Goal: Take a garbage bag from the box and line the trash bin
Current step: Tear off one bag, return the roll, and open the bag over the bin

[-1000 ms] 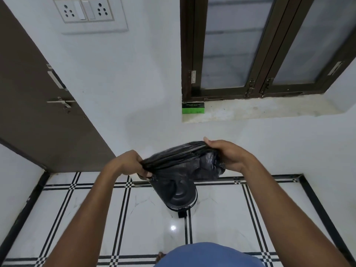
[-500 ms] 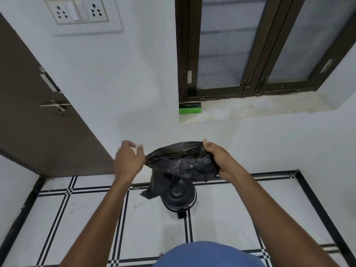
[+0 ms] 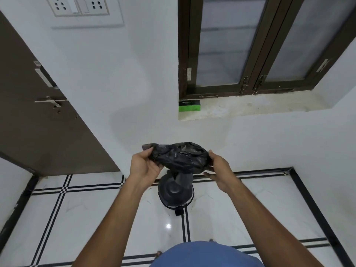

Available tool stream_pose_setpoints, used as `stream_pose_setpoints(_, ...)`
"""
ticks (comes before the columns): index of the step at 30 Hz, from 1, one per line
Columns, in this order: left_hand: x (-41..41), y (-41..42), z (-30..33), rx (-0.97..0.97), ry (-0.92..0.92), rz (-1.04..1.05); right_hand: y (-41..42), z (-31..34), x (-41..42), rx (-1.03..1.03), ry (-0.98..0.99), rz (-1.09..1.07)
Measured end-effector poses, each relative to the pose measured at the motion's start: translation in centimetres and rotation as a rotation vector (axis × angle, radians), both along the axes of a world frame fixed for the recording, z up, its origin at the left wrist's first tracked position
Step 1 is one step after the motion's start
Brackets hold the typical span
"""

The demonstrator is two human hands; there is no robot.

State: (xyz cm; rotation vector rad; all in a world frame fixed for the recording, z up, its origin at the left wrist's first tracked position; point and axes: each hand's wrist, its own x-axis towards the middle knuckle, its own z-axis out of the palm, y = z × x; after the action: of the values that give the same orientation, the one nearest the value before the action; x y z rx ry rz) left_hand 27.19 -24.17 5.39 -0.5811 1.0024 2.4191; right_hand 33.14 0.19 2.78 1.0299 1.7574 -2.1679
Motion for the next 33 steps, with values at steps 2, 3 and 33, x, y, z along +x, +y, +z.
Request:
stream_pose_setpoints(2,0.7,0.0,1.6,0.033,0.025,-0.161,0.1,0.0,0.0,-0.139,-0.008,0.129)
stream_pose_setpoints(3,0.9,0.0,2.2,0.014,0.039,-0.256,-0.2,0.4,0.0,-0.246,0.000,0.213)
stream_pose_setpoints(33,-4.4,-3.9,1.1,-1.133,0.680,-1.165,-6.2,5.3,-1.5,0.161,0.288,0.364)
